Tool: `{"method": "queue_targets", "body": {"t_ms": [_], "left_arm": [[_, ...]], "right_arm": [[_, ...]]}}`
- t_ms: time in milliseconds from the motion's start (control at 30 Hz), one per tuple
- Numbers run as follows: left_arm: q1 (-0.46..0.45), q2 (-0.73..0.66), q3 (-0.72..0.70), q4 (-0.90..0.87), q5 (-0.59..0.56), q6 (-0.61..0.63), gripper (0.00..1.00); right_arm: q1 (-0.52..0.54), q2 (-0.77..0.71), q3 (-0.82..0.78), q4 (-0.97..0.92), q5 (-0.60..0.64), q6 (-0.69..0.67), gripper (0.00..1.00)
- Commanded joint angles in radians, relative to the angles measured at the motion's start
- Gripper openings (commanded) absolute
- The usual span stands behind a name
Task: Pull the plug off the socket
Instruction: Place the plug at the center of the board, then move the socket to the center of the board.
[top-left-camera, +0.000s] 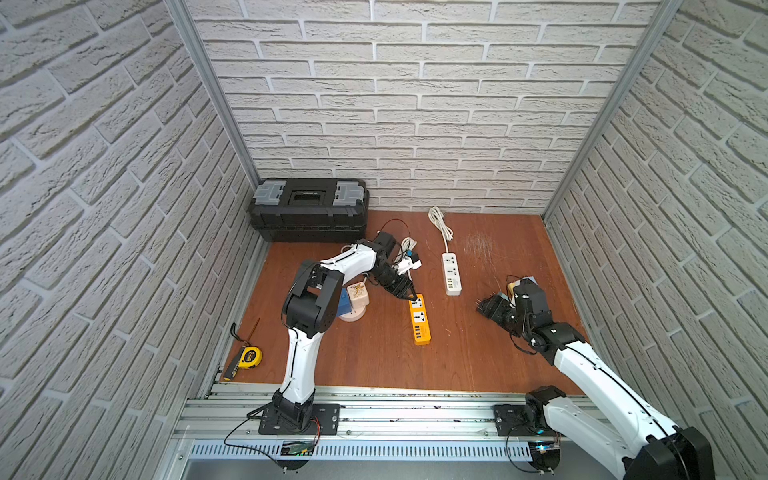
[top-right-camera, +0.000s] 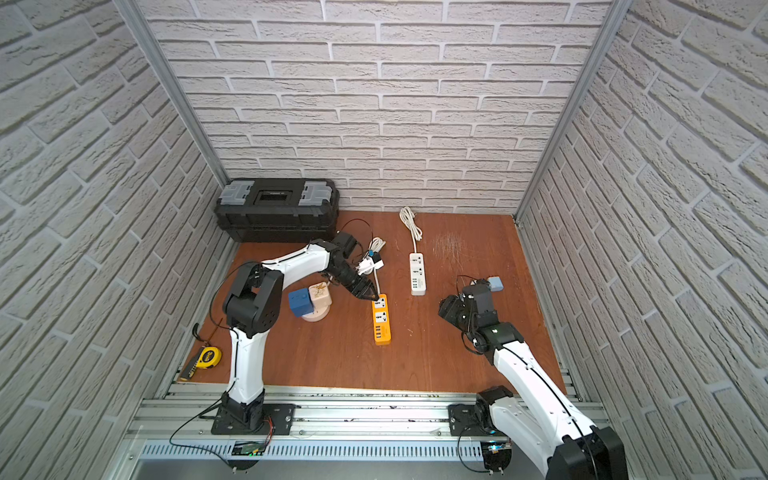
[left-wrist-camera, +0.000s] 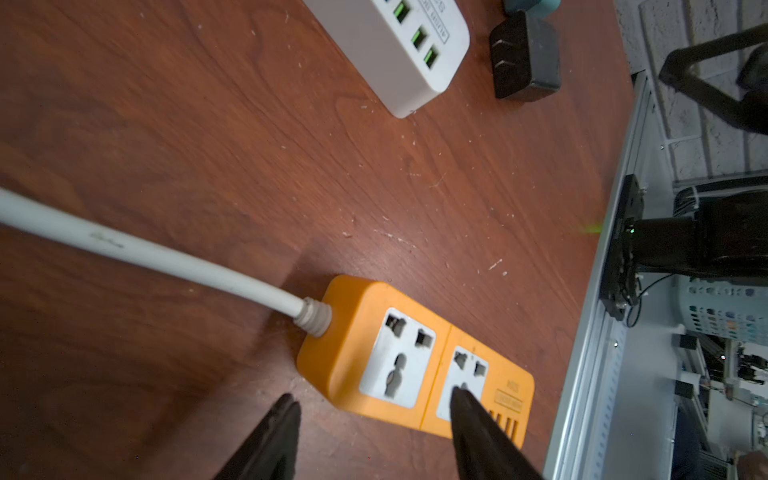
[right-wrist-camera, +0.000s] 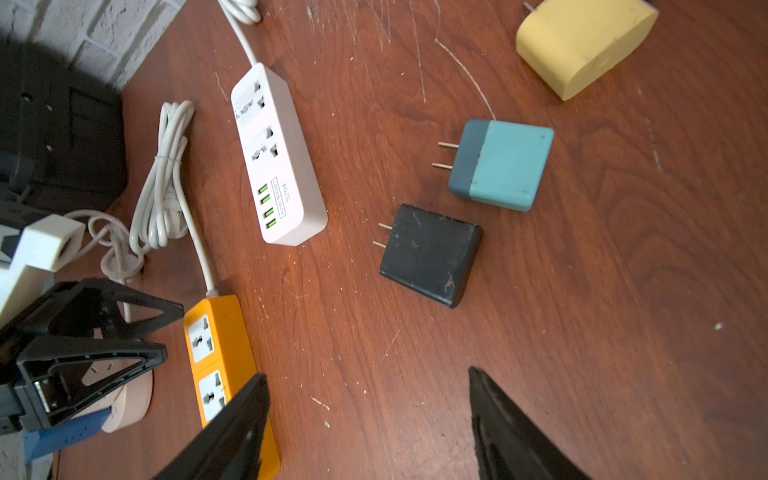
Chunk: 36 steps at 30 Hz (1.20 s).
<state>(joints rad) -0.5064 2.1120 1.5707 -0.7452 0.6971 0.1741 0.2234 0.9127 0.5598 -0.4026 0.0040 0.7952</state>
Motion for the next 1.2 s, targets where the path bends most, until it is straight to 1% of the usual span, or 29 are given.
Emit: {"method": "queue_targets", "body": {"t_ms": [0,33,167,300,333,400,500,567,633,733,833,933,1033,1133,1167], "left_arm": [[-0.029,-0.107,0.026,-0.069,-0.050,0.059,0.71],[-0.032,-0.140,0.017,-0.069,-0.069,0.066,0.74],[-0.033,-0.312,-0.027,-0.071,-0.142,0.081,0.81],[-0.028,-0.511,-0.059,-0.115,-0.217,0.102,0.97],[-0.020,-0.555,-0.066,-0.130,-0.234,0.105,0.98],[0.006,-0.626,-0.082,-0.164,-0.253,0.108,0.98],[0.083,-0.726,-0.144,-0.200,-0.270,0.095,0.98],[0.168,-0.794,-0.213,-0.205,-0.256,0.093,0.98],[0.288,-0.858,-0.293,-0.196,-0.221,0.091,0.98],[0.446,-0.916,-0.374,-0.201,-0.191,0.088,0.98],[0.552,-0.961,-0.444,-0.200,-0.205,0.089,0.98],[0.596,-1.001,-0.509,-0.191,-0.220,0.092,0.98],[0.602,-1.031,-0.568,-0.160,-0.235,0.084,0.98],[0.602,-1.045,-0.632,-0.088,-0.205,0.021,0.95],[0.598,-1.041,-0.639,-0.097,-0.178,0.035,0.94]], "right_arm": [[0.049,0.011,0.052,-0.030,0.031,-0.061,0.77],[0.073,0.019,0.066,-0.038,0.046,-0.072,0.77],[0.178,0.069,0.125,-0.052,0.099,-0.112,0.78],[0.272,0.165,0.202,-0.065,0.128,-0.137,0.78],[0.297,0.193,0.223,-0.070,0.137,-0.142,0.78],[0.345,0.240,0.264,-0.082,0.156,-0.150,0.81],[0.427,0.311,0.323,-0.099,0.202,-0.164,0.85],[0.470,0.363,0.356,-0.104,0.212,-0.166,0.88],[0.506,0.416,0.384,-0.105,0.219,-0.169,0.88],[0.557,0.503,0.430,-0.114,0.236,-0.171,0.89],[0.597,0.585,0.473,-0.126,0.249,-0.171,0.91],[0.628,0.661,0.512,-0.140,0.257,-0.164,0.92],[0.647,0.713,0.525,-0.128,0.240,-0.154,0.91],[0.654,0.758,0.525,-0.115,0.217,-0.139,0.85],[0.656,0.771,0.527,-0.114,0.212,-0.136,0.84]]}}
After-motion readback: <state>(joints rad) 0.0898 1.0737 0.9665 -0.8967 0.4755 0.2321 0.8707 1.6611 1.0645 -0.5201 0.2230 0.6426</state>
